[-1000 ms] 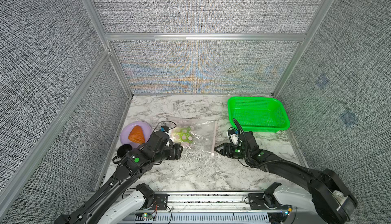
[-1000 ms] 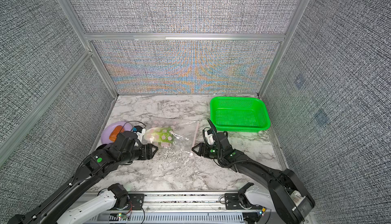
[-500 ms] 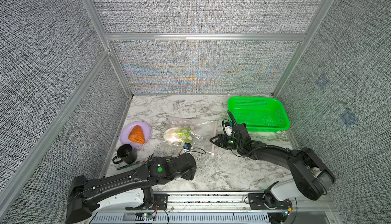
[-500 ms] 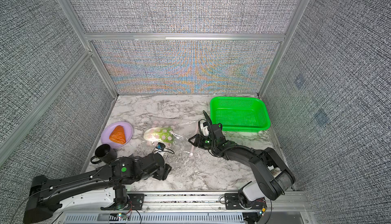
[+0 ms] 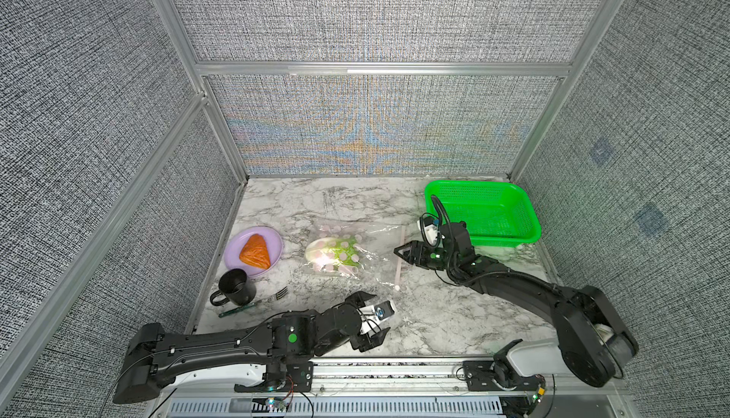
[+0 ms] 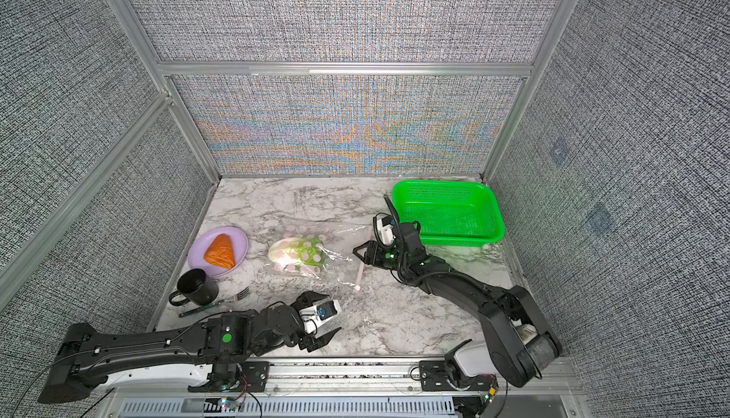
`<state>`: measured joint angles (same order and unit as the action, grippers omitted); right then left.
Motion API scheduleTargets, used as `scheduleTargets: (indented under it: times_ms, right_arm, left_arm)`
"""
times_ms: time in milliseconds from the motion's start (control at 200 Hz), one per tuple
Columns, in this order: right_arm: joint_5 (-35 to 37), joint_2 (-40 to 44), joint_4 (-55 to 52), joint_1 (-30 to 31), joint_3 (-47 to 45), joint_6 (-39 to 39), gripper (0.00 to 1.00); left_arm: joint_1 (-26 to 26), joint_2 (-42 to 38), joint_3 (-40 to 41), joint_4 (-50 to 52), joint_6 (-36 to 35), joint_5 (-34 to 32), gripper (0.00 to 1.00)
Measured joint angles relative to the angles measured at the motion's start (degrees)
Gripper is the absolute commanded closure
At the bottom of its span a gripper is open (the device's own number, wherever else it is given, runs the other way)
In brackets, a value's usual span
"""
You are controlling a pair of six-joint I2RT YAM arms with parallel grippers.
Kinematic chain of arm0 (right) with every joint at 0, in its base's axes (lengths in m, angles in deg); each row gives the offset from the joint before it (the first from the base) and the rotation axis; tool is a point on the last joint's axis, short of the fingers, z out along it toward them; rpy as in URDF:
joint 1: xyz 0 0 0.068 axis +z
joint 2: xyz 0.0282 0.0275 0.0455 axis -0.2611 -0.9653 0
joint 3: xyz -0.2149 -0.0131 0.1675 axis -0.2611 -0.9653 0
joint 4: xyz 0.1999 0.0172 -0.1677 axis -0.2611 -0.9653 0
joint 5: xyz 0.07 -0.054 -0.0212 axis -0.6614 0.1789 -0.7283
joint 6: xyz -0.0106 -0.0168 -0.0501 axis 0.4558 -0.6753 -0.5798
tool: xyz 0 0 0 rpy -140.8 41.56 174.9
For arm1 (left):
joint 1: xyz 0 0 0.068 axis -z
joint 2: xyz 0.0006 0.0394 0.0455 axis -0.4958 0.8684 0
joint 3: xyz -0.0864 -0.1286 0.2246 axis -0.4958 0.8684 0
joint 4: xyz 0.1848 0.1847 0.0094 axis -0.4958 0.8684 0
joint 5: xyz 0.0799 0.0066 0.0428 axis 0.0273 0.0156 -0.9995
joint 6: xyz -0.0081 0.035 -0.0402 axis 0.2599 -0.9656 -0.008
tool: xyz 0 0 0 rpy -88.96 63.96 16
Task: Open the zip-top bag and take out the chinese cabbages
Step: Adjust the zipper food storage bag at the center of the board.
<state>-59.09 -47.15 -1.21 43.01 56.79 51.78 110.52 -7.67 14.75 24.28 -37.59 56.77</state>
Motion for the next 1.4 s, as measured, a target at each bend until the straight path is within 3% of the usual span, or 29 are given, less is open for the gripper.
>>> scheduleTargets:
  times_ms: [75,235,350,465,625,841,1061,1311,1401]
  right_arm:
    - [0.24,3.13,-2.84,-2.62,0.33,-1.38,0.40]
    - [0.76,9.77,-8.22,-9.05,1.07,-3.96,0.39]
    - [0.87,13.66,-11.56,-11.91,2.45,-5.75,0.38]
    - [0.85,15.98,-13.88,-13.07,3.06,-6.95,0.37]
    - [0.92,17.33,-16.76,-13.75,2.97,-8.24,0.36]
    - [1.57,19.08,-21.07,-15.43,2.45,-10.36,0.34]
    - [2.67,19.71,-24.94,-16.65,3.76,-11.58,0.32]
    - [3.10,21.07,-29.97,-17.59,8.33,-14.58,0.30]
    - [3.65,22.03,-31.80,-17.88,9.53,-15.65,0.30]
  left_arm:
    - [-0.72,3.50,-0.94,1.31,-10.03,-1.44,0.45]
    - [-4.15,7.61,2.47,1.36,-24.65,-4.76,0.46]
    - [-9.03,10.38,1.49,-0.96,-29.05,-4.87,0.43]
    - [-10.64,16.83,-1.36,-4.52,-31.54,-3.76,0.38]
    - [-11.80,24.35,-4.87,-8.15,-31.65,-2.49,0.35]
    - [-11.76,28.20,-5.29,-10.93,-30.67,-2.64,0.30]
    - [-11.78,35.28,-2.97,-19.47,-27.87,-9.90,0.30]
    - [-12.72,43.74,-5.11,-26.32,-22.36,-16.39,0.33]
    - [-13.49,46.42,-6.69,-28.44,-20.87,-17.57,0.43]
